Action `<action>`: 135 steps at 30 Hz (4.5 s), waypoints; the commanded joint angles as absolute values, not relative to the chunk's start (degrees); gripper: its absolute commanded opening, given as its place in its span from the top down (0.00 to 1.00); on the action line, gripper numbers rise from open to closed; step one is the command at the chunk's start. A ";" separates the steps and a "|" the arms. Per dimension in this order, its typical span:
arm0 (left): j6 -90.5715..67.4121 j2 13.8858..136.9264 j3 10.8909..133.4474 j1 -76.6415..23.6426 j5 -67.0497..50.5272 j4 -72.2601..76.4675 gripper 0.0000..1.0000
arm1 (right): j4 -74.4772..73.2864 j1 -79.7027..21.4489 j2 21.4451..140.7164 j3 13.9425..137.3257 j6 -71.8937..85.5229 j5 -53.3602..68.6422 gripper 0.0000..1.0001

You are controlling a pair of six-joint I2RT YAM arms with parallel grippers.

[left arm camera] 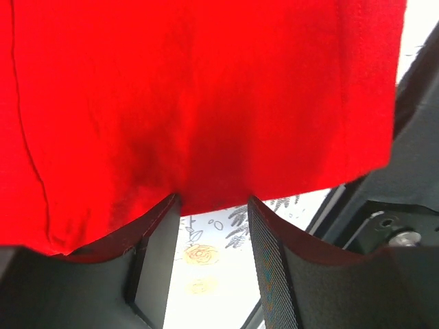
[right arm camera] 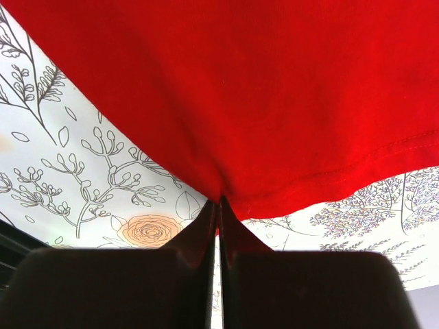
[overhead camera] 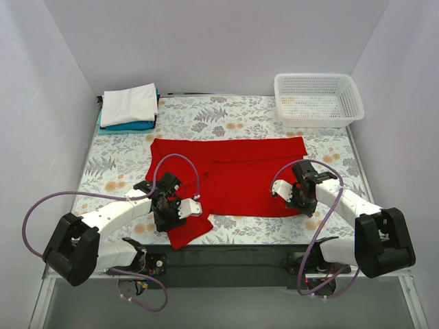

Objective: Fold and stack the t-shirts
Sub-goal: Fold the tshirt

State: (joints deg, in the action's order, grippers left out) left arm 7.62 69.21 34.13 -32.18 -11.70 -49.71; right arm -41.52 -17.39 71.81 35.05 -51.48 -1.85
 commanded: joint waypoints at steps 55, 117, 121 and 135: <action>18.99 100.02 82.09 -10.28 -20.04 -57.39 1.00 | -54.58 -3.60 95.79 73.21 -66.45 7.38 0.99; -7.73 98.44 70.49 7.12 -38.85 -54.67 0.53 | -56.87 2.37 100.90 79.29 -45.00 17.04 0.47; -9.14 99.58 69.61 7.12 -37.36 -52.56 0.53 | -56.60 2.20 100.63 75.86 -44.65 17.93 0.57; -10.27 101.95 62.76 7.03 -28.94 -48.35 0.89 | -45.54 2.20 106.44 65.40 -43.42 11.53 0.63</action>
